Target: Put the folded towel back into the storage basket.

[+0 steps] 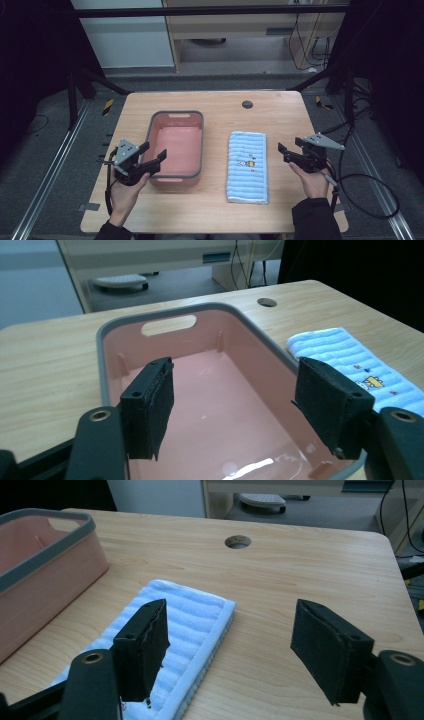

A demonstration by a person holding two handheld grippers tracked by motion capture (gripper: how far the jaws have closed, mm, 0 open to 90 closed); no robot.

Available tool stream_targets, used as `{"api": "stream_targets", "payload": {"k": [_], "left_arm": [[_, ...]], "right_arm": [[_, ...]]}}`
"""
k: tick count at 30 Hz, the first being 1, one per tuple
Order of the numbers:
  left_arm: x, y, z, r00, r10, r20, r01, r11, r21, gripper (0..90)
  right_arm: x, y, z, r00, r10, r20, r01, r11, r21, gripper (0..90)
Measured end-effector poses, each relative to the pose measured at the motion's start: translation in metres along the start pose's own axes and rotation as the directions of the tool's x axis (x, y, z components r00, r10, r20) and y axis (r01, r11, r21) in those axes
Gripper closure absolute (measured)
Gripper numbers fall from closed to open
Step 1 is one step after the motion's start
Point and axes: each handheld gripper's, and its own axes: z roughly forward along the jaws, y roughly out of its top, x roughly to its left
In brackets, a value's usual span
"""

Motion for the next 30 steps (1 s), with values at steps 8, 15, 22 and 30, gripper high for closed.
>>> {"api": "stream_targets", "payload": {"k": [8, 15, 22, 30], "left_arm": [[-0.019, 0.005, 0.011, 0.9994, 0.010, 0.034, -0.009, 0.9999, -0.008, 32.8], [-0.038, 0.007, 0.023, 0.9972, 0.020, 0.071, -0.019, 0.9998, -0.009, 34.0], [-0.055, 0.010, 0.030, 0.9935, 0.034, 0.109, -0.033, 0.9994, -0.010, 34.9], [-0.072, 0.009, 0.042, 0.9892, 0.052, 0.137, -0.053, 0.9986, 0.004, 36.3]], "right_arm": [[0.001, 0.007, 0.002, 1.0000, -0.007, 0.007, 0.007, 1.000, -0.009, 30.4], [0.003, 0.012, 0.004, 0.9997, -0.021, 0.014, 0.021, 1.000, -0.019, 32.3], [0.003, 0.013, 0.008, 0.9995, -0.027, 0.015, 0.027, 0.999, -0.018, 33.5], [0.002, 0.014, 0.016, 0.9997, -0.022, 0.008, 0.022, 1.000, 0.000, 34.8]]}}
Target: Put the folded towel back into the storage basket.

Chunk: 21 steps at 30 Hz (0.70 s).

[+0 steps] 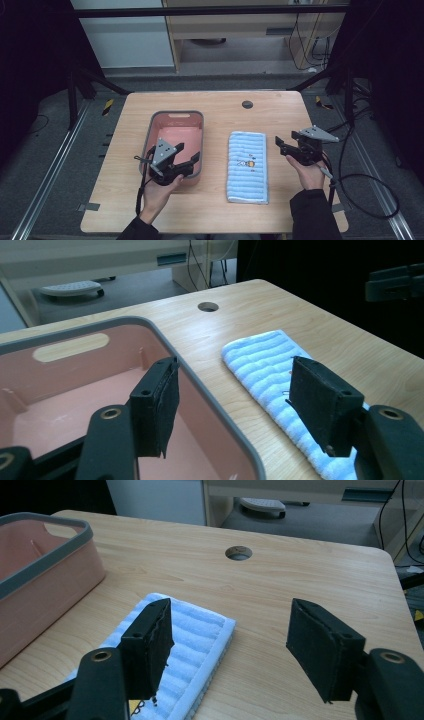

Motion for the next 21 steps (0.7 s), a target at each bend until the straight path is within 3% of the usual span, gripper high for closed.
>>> {"api": "stream_targets", "payload": {"k": [8, 21], "left_arm": [[-0.022, -0.005, 0.020, 0.9987, 0.024, 0.045, -0.025, 0.9991, 0.035, 36.6], [-0.045, -0.015, 0.040, 0.9958, 0.038, 0.083, -0.044, 0.9962, 0.075, 38.6]], "right_arm": [[0.000, 0.001, 0.013, 1.0000, 0.001, 0.008, -0.001, 1.000, 0.024, 35.0], [-0.004, -0.002, 0.028, 0.9997, 0.002, 0.024, -0.003, 0.999, 0.041, 36.3]]}}
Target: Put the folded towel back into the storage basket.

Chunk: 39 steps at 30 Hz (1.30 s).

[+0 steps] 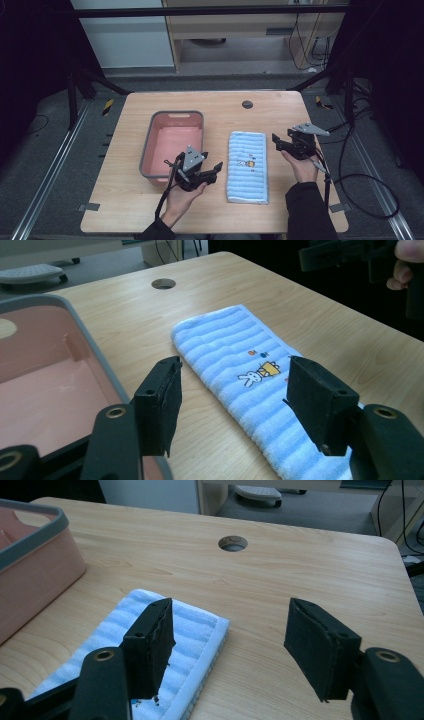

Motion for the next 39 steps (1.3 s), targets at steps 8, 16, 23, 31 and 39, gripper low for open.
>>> {"api": "stream_targets", "payload": {"k": [8, 16, 23, 31, 39], "left_arm": [[-0.015, -0.009, 0.016, 0.9997, 0.017, 0.017, -0.017, 0.9993, 0.032, 40.1], [-0.023, -0.020, 0.030, 0.9995, 0.013, 0.029, -0.015, 0.9973, 0.072, 42.0], [-0.027, -0.032, 0.043, 0.9997, -0.004, 0.025, 0.002, 0.9942, 0.108, 44.0], [-0.030, -0.043, 0.053, 0.9998, -0.006, 0.020, 0.003, 0.9902, 0.140, 46.7], [-0.032, -0.052, 0.062, 1.0000, -0.007, 0.003, 0.006, 0.9865, 0.164, 49.4]], "right_arm": [[-0.001, -0.002, 0.010, 1.0000, -0.004, -0.001, 0.004, 1.000, 0.006, 38.4], [0.000, -0.004, 0.020, 0.9999, -0.010, -0.002, 0.010, 1.000, 0.017, 42.1], [0.004, -0.007, 0.032, 0.9997, -0.014, -0.020, 0.015, 0.999, 0.032, 43.5], [0.005, -0.014, 0.047, 0.9991, -0.039, -0.020, 0.040, 0.997, 0.072, 47.4], [0.006, -0.021, 0.062, 0.9990, -0.035, -0.029, 0.038, 0.994, 0.102, 50.1]]}}
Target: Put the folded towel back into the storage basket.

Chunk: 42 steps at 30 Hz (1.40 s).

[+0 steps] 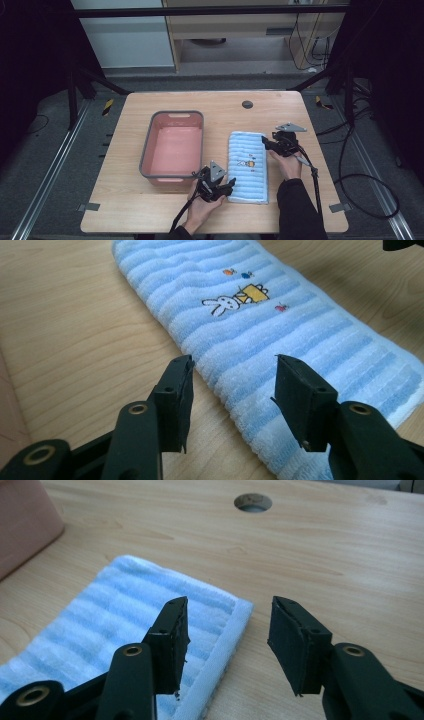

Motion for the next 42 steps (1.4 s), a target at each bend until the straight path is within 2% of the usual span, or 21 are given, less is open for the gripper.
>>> {"api": "stream_targets", "payload": {"k": [11, 19, 29, 35, 38, 42], "left_arm": [[-0.002, -0.007, 0.011, 0.9995, -0.025, -0.018, 0.026, 0.9989, 0.040, 54.0], [-0.003, -0.010, 0.014, 0.9987, -0.047, -0.022, 0.048, 0.9979, 0.045, 54.6], [-0.003, -0.010, 0.015, 0.9980, -0.062, -0.010, 0.063, 0.9967, 0.052, 56.7], [-0.005, -0.009, 0.016, 0.9975, -0.071, 0.002, 0.071, 0.9957, 0.060, 65.3], [-0.006, -0.008, 0.016, 0.9971, -0.076, 0.010, 0.075, 0.9950, 0.066, 69.5], [-0.008, -0.008, 0.017, 0.9972, -0.074, 0.013, 0.073, 0.9954, 0.062, 75.2]], "right_arm": [[0.002, -0.009, 0.014, 0.9998, 0.010, -0.014, -0.009, 0.998, 0.055, 53.8], [0.007, -0.015, 0.024, 0.9994, 0.001, -0.033, 0.002, 0.994, 0.109, 54.3], [0.008, -0.020, 0.029, 0.9990, 0.014, -0.042, -0.008, 0.990, 0.139, 58.4], [0.008, -0.021, 0.029, 0.9975, 0.048, -0.052, -0.040, 0.989, 0.146, 63.0], [0.007, -0.023, 0.029, 0.9947, 0.080, -0.066, -0.069, 0.987, 0.145, 66.0], [0.007, -0.023, 0.029, 0.9937, 0.081, -0.078, -0.069, 0.987, 0.146, 72.7]]}}
